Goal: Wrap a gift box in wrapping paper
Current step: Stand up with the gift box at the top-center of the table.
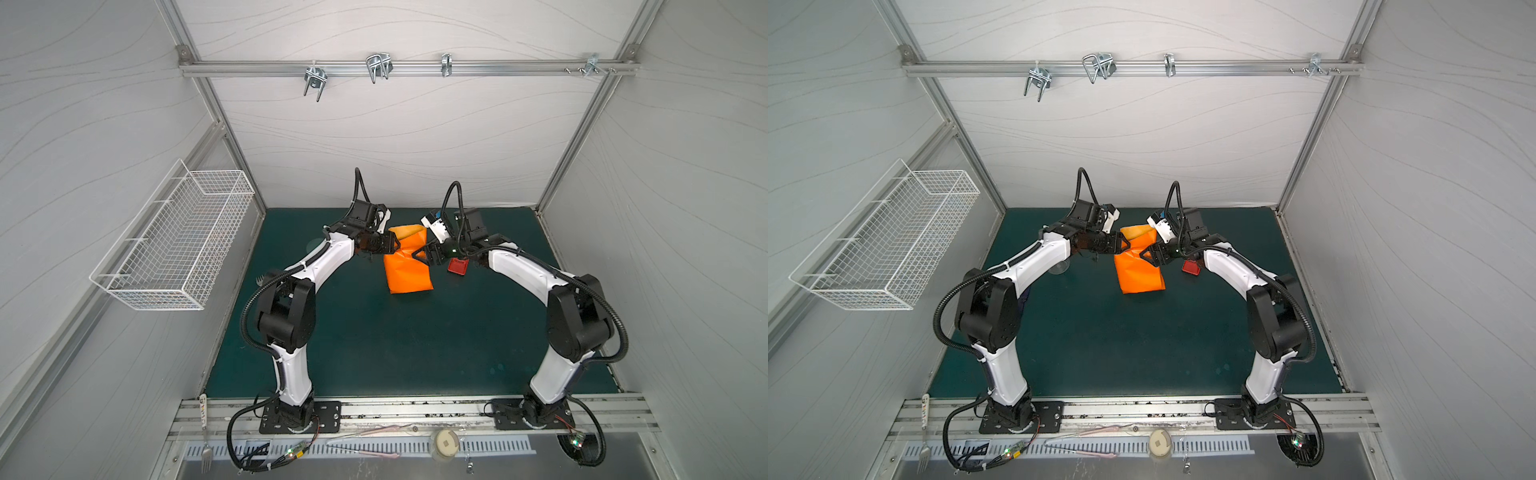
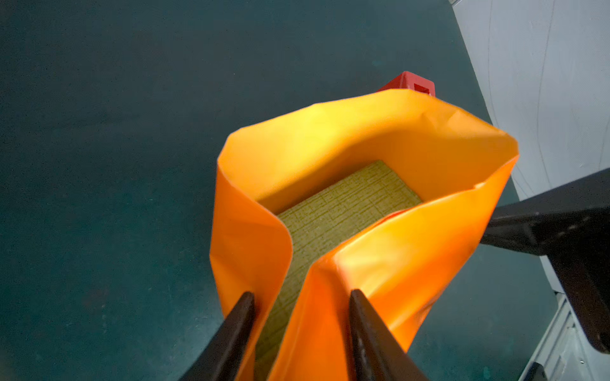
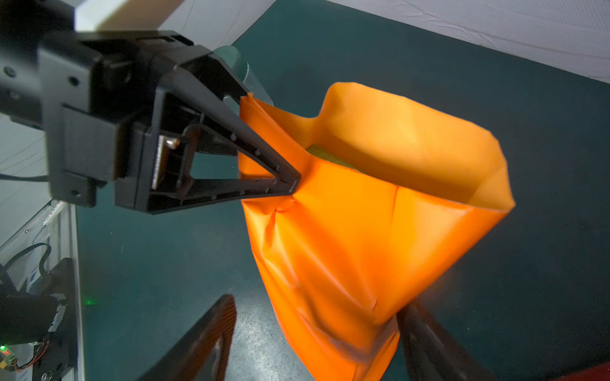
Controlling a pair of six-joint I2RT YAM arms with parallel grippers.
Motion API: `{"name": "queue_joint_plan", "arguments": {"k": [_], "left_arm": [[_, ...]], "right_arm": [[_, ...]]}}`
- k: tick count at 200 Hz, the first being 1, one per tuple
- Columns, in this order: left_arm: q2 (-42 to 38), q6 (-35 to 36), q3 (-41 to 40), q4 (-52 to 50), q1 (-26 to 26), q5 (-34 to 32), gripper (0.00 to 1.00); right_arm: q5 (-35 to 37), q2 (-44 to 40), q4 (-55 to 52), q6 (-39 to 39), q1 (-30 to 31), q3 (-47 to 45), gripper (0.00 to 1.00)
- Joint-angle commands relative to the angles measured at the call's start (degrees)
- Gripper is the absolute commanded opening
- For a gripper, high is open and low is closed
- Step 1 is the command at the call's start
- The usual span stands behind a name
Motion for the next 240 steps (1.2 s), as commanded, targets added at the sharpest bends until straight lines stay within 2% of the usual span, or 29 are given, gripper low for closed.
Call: {"name": "queue_joint_plan", "arguments": {"k": [1, 52, 98, 157, 186, 216, 240], "left_arm": [[-3.2, 2.6, -0.6, 5.6, -3.8, 0.1, 0.44], [-4.6, 5.5, -1.9, 5.7, -5.2, -4.4, 0.31], [-4.6, 6.9, -1.9, 4.3, -5.3, -7.4, 0.23], [-3.3, 8.1, -0.7, 3.5, -5.3, -1.1, 0.00], [-2.4, 11.7, 2.1, 1.3, -5.3, 1.8, 0.00], [-2.1, 17.8, 4.2, -0.5, -5.3, 4.7, 0.00], [-2.6, 21.8, 5.1, -1.3, -5.4, 6.2, 0.00]], "right_arm": [[-5.2, -2.9, 3.7, -2.6, 2.9, -0.6, 0.78], [-4.3, -2.4, 3.9, -2.2, 3.3, -0.6, 0.78], [-2.7, -3.4, 3.8, -2.4, 3.1, -1.6, 0.78], [-3.5, -3.9, 5.8, 0.2, 2.4, -3.4, 0.78], [-2.1, -4.1, 5.9, 0.9, 1.7, -3.7, 0.78], [-4.6, -6.0, 6.2, 3.0, -2.3, -4.6, 0.80], [-5.9, -8.1, 4.1, 1.3, -4.6, -5.7, 0.82]]}}
